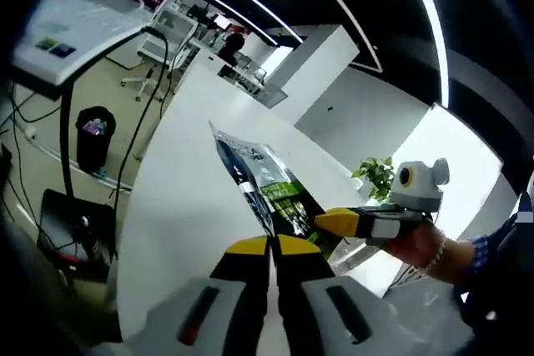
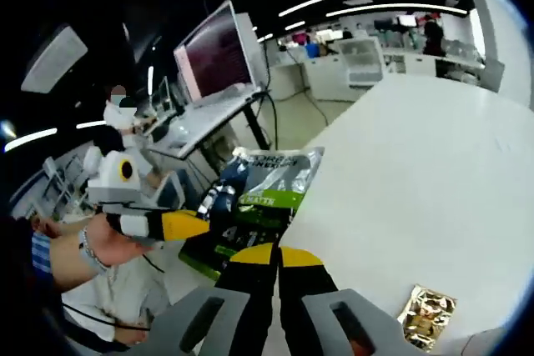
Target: Arrange the skincare products in the storage area until every visible bottle or jar stands upright without overlapping.
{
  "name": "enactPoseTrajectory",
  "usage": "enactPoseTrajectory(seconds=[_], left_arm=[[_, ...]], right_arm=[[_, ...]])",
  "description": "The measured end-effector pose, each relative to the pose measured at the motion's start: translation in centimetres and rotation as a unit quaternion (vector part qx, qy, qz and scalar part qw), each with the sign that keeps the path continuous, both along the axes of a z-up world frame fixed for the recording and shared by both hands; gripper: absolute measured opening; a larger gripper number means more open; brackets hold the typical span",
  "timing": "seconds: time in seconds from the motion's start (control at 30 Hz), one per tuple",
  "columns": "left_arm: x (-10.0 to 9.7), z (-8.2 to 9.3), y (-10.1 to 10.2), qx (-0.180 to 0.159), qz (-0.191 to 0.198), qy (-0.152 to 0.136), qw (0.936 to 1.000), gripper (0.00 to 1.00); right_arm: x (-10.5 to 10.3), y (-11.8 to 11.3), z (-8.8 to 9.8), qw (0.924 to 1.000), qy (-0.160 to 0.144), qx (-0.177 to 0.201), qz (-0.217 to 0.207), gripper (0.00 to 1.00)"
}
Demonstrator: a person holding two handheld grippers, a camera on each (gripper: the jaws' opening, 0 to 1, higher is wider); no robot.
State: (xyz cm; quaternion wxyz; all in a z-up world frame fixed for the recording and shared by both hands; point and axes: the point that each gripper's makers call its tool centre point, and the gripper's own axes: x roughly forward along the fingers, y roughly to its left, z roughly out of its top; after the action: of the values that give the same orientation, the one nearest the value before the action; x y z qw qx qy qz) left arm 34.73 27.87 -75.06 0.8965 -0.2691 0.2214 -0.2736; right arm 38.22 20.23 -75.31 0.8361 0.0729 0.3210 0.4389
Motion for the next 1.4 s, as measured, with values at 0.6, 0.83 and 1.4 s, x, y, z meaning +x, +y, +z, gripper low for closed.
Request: enactPoseTrajectory(seconds=[0.6,0.83,1.4], left_arm=[[-5.5,11.9,-5.5,-0.142,-0.162,-0.171,0.9614,0.00],[-6.1,12.8,-7.8,-0.210,-0.195,-0.146,0.9469,0.18],[-8.4,11.2,-12.0,-0.159,-0.267,-0.108,0.9444,0.00]], right_arm=[[-9.8,-4.4,13.1,0.9642,0.001,0.234,0.124,0.00],[-12.9,-4.2,11.1,0.9605,-0.021,0.203,0.189,0.00],[-12.0,-4.6,11.3,0.9575,-0.022,0.222,0.183,0.00]])
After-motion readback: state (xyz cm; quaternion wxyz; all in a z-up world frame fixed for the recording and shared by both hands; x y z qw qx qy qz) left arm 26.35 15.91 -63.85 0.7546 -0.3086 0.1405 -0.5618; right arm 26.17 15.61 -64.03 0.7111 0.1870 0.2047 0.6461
